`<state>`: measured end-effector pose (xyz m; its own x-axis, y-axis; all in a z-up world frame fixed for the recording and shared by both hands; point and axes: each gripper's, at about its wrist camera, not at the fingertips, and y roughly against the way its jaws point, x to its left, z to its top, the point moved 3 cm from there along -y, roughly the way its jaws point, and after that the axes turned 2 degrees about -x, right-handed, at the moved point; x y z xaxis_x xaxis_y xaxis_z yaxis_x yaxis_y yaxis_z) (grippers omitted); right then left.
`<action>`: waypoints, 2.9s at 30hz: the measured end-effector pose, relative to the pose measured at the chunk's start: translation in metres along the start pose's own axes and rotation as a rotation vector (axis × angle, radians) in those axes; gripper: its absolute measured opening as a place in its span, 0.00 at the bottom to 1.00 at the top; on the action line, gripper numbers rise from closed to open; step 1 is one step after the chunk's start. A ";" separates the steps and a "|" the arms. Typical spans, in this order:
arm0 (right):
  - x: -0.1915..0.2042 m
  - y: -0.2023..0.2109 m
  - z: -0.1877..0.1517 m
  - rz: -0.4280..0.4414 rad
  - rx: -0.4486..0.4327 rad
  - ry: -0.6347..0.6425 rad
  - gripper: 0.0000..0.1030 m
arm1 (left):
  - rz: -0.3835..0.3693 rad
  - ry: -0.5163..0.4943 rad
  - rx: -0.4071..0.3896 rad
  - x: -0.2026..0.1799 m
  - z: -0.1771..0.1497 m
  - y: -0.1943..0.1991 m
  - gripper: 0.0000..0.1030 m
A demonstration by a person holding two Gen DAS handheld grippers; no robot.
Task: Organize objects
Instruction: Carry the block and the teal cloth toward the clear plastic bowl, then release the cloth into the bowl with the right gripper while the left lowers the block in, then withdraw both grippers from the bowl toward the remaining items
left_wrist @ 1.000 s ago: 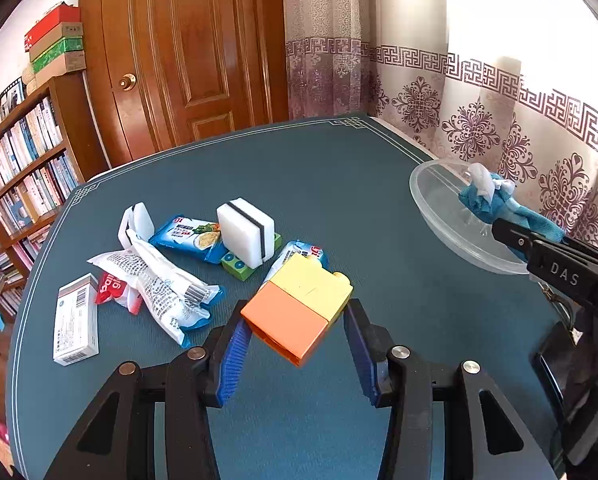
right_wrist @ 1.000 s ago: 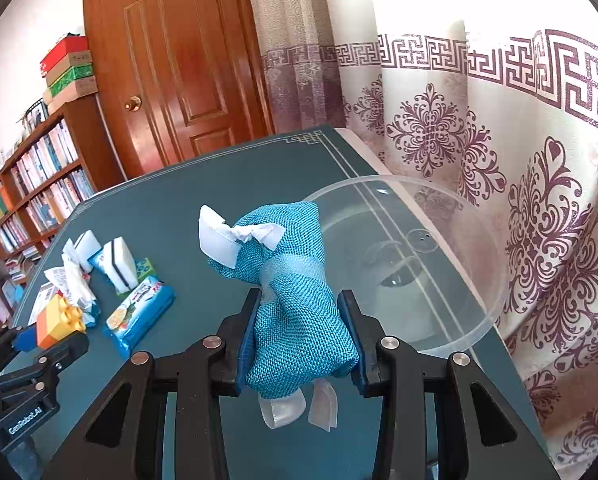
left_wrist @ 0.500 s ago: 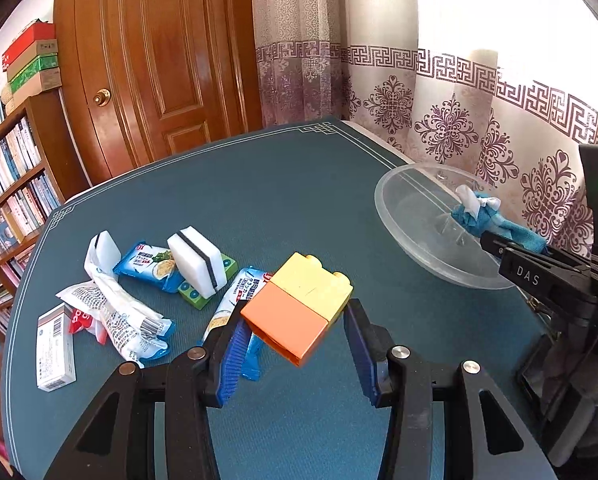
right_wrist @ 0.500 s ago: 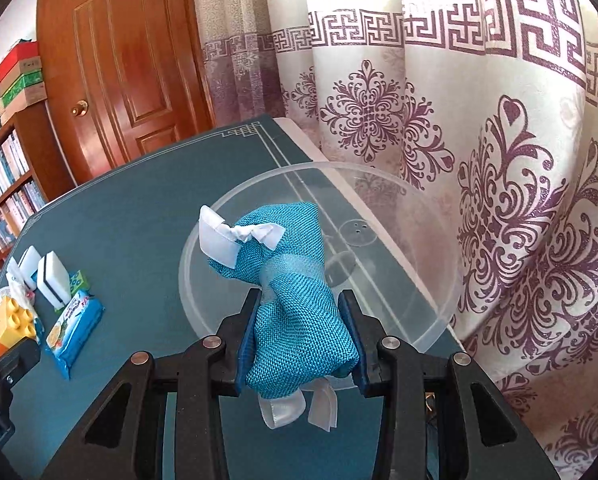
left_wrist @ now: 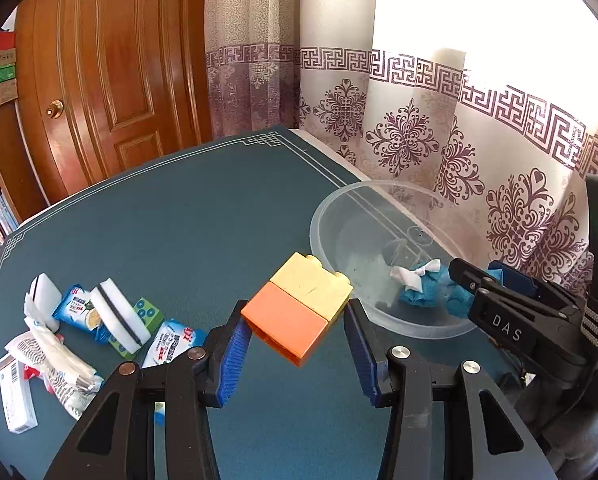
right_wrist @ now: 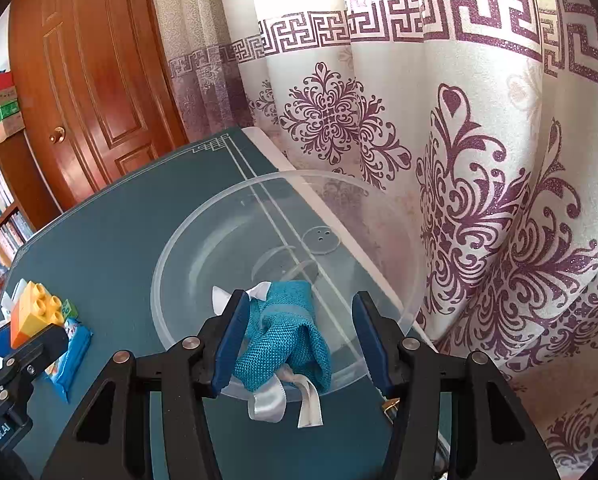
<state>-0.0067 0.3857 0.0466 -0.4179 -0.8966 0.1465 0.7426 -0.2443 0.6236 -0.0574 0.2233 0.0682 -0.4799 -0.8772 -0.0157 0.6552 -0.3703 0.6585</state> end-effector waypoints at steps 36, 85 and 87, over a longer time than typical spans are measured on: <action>-0.002 0.018 0.007 -0.003 -0.057 -0.016 0.54 | 0.036 -0.050 -0.038 -0.009 0.025 -0.036 0.93; 0.117 0.037 -0.063 0.244 0.009 0.260 0.57 | 0.547 0.427 0.069 0.204 -0.062 0.025 0.99; 0.120 0.036 -0.066 0.250 0.017 0.268 0.57 | 0.537 0.443 0.084 0.208 -0.064 0.020 0.99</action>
<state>0.0044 0.2453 0.0356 -0.0709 -0.9933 0.0913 0.7951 -0.0010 0.6065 -0.1065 0.0132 0.0300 0.1927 -0.9807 0.0346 0.6790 0.1587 0.7168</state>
